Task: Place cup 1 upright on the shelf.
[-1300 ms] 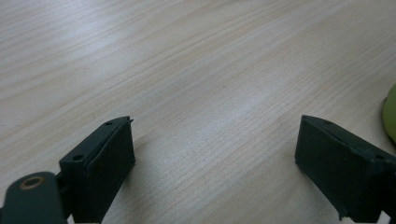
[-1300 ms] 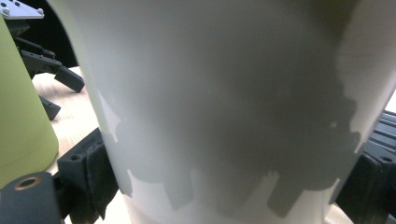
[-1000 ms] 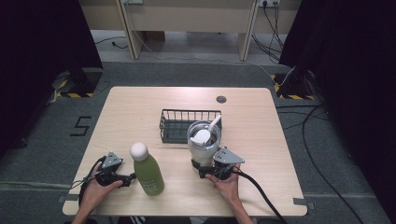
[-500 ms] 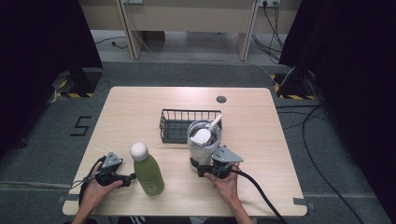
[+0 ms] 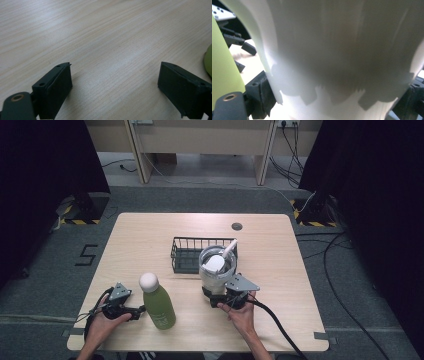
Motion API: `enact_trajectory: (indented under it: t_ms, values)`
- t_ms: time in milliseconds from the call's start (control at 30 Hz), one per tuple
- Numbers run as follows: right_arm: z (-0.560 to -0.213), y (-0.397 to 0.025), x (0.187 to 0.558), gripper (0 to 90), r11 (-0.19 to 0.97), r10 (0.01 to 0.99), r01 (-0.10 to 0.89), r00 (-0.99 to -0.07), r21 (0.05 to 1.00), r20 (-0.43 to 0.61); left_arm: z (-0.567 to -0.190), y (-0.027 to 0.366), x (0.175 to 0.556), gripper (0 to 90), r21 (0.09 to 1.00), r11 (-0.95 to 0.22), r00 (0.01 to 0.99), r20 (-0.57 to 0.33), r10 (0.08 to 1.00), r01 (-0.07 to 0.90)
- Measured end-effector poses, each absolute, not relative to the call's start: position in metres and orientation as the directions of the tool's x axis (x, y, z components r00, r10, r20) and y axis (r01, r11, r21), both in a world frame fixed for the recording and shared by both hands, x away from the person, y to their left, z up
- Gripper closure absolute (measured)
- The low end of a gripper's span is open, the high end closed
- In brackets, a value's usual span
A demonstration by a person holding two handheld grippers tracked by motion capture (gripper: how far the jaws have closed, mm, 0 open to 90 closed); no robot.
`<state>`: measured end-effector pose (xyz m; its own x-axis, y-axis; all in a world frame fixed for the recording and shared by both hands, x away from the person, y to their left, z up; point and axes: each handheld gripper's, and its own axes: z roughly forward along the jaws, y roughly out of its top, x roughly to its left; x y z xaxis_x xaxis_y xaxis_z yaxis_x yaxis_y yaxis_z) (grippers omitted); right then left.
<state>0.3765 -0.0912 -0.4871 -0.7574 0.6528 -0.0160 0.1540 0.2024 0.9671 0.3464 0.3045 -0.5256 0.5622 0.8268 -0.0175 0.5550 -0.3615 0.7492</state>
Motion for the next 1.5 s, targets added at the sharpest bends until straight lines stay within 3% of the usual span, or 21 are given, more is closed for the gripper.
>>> enact_trajectory:
  t_ms: [1500]
  values:
    - [-0.383,-0.1,0.419,11.7,0.212,0.694,0.144,-0.719,0.967,-0.045,-0.526,0.305,0.347,11.3,0.748,-0.363,0.564,-0.018,0.825,0.555]
